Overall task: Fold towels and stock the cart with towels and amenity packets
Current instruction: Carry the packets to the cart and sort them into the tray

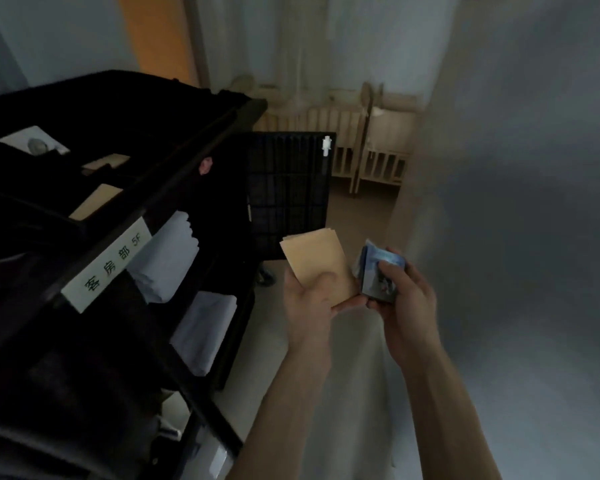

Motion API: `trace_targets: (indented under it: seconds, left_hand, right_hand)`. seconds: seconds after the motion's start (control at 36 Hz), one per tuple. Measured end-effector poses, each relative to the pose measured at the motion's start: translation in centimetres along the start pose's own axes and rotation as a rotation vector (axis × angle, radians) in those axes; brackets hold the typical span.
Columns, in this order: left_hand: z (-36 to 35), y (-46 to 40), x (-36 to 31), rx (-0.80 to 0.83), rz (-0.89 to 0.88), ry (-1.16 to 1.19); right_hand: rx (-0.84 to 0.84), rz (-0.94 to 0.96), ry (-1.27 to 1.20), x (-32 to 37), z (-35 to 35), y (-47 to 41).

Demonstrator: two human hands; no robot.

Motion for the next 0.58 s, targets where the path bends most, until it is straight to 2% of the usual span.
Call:
trace_targets:
  seconds: [0.17,0.31,0.44,0.58]
  left_hand:
    - [-3.9,-5.4,0.2,-0.082,-0.109,-0.015]
    - [-4.4,-8.6,-0.6,-0.137,-0.169,-0.053]
    - [-3.4,-12.2,-1.7,-0.217,-0.241,-0.078]
    - [-3.2,-17.6,-2.3,-0.252,-0.281,-0.005]
  right_hand:
    - [0.101,0.005,0.039,1.7,-1.9,-8.8]
    - [0.211,-0.046,0.039,0.2,-4.4,-13.6]
    - [0.306,0.031,0.135,-1.5,-7.5,-17.9]
    - [0.415,0.081,0.231,-2.4,-11.3,-22.8]
Point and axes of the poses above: each hand's wrist, its own y-axis away from the middle knuckle, its own z-axis out of the back of the hand, x = y × z, the point moved 6 cm from there along -y, towards the middle knuckle, and after that the axes turned 1 degree about z, right-handed, at the moved point
